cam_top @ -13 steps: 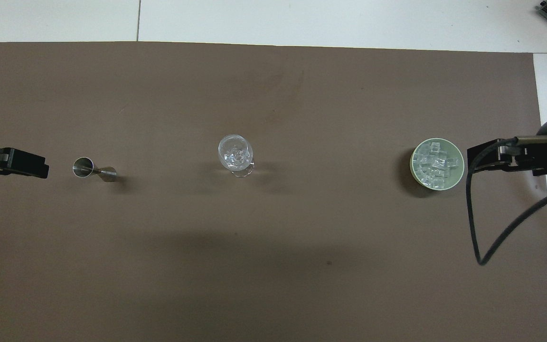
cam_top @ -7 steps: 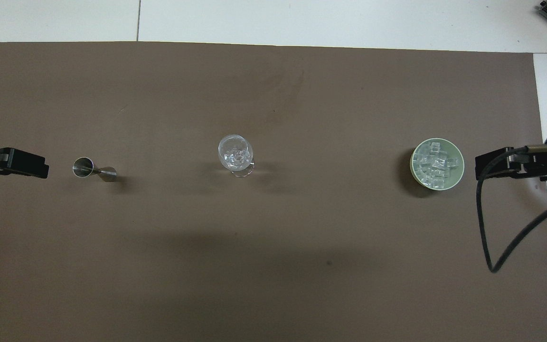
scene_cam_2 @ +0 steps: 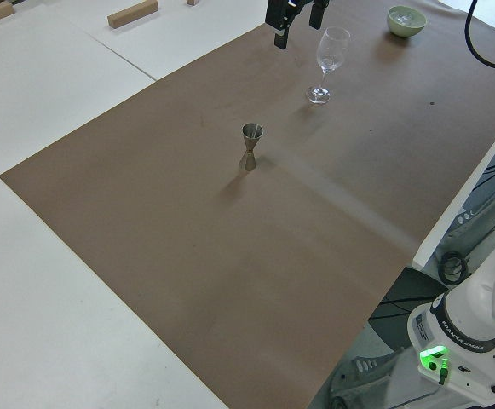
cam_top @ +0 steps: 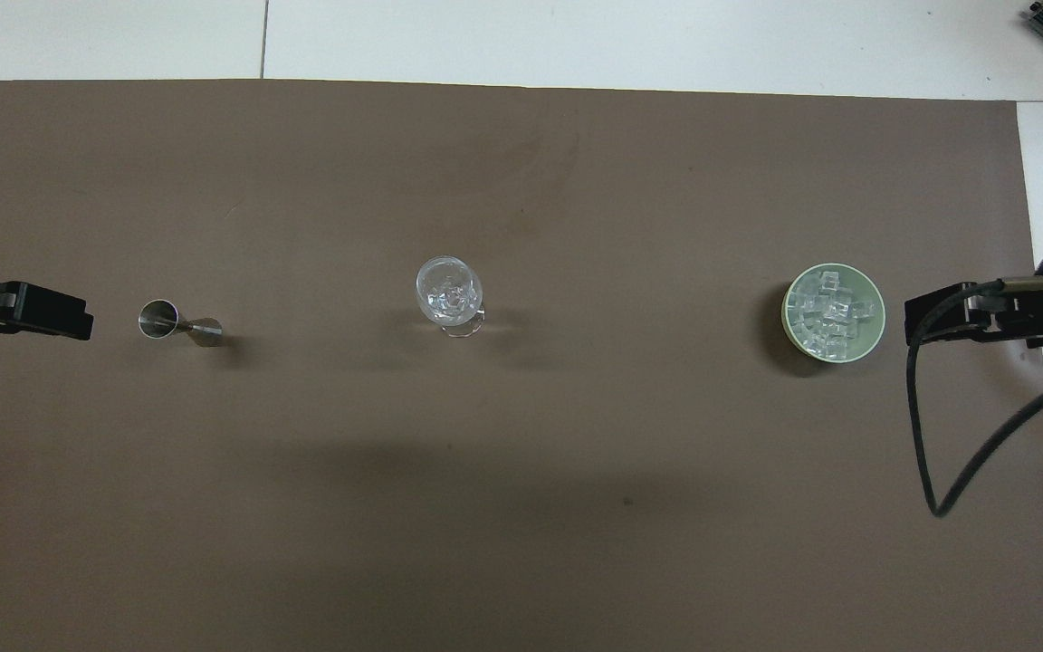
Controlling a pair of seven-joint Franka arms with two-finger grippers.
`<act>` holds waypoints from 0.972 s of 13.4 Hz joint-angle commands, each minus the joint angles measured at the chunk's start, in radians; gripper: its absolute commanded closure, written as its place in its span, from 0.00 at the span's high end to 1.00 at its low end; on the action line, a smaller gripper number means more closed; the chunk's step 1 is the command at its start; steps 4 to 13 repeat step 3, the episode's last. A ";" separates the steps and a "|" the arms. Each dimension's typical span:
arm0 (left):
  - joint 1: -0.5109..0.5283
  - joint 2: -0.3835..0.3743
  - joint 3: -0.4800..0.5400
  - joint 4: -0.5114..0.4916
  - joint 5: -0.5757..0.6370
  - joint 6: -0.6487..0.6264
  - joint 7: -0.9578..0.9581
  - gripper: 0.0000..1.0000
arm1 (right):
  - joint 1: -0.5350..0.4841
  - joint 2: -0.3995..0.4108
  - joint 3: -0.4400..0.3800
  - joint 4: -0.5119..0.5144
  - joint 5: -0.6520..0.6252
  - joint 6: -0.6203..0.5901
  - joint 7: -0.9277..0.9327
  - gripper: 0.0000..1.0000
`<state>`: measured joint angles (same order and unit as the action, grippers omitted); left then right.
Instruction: Pour wine and add ice with both arms
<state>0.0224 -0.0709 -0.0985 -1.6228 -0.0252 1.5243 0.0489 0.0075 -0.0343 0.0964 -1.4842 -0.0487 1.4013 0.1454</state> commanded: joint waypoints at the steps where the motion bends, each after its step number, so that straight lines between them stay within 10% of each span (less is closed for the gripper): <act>1: 0.008 -0.021 -0.004 -0.020 0.017 0.000 0.002 1.00 | -0.030 -0.030 -0.006 -0.047 0.032 0.036 -0.062 1.00; 13: 0.008 -0.021 -0.004 -0.020 0.017 0.000 0.000 1.00 | -0.029 -0.030 -0.006 -0.050 0.032 0.044 -0.064 1.00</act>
